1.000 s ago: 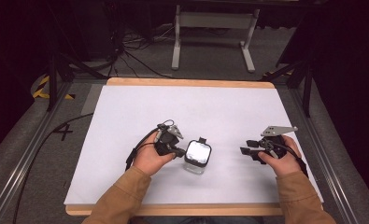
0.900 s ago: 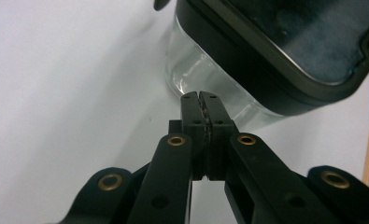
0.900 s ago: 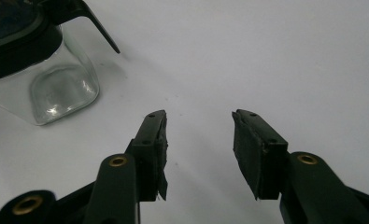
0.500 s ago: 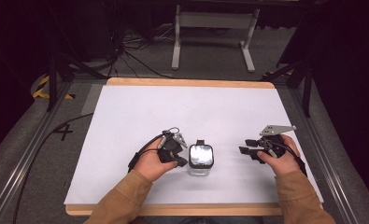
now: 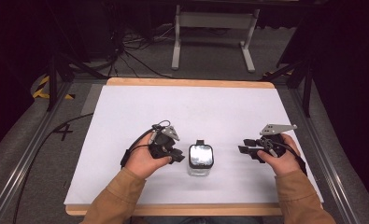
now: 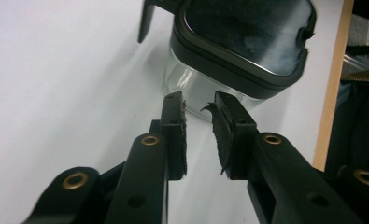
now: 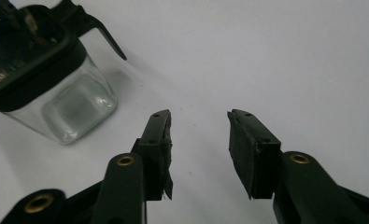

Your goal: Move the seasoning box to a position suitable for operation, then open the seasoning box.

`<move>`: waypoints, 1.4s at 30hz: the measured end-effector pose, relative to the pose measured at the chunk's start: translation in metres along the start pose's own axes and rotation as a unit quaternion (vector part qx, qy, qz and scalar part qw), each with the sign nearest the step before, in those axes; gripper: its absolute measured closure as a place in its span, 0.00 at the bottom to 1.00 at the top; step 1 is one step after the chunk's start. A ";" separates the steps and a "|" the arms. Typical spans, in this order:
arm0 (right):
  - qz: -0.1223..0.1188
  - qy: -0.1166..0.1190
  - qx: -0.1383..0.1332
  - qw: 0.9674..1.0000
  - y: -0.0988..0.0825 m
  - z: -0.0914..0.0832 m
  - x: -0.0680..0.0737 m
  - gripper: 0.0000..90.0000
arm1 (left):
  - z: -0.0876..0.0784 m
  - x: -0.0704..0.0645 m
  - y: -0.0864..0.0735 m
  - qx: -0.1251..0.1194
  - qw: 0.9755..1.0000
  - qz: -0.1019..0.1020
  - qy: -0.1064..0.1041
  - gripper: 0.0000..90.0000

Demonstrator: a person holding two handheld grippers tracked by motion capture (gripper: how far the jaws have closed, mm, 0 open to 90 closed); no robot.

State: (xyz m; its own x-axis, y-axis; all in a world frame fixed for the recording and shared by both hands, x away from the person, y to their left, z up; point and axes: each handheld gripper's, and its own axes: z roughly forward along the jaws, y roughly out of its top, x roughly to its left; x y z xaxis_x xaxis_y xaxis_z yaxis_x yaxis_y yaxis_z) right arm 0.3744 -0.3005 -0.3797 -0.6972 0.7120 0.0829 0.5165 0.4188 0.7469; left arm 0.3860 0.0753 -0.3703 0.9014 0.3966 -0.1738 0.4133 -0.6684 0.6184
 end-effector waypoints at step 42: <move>-0.106 0.107 -0.024 0.988 0.078 0.073 0.058 1.00 | -0.061 0.011 -0.059 -0.040 0.994 -0.079 0.063 0.69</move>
State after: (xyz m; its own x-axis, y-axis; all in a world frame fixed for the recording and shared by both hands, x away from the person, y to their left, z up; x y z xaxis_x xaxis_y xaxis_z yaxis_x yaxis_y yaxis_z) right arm 0.4103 -0.1853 -0.3643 -0.8788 0.4740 0.0543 0.3269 0.5153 0.7922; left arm 0.3635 0.1572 -0.3618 0.8003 0.5720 -0.1797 0.5327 -0.5407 0.6510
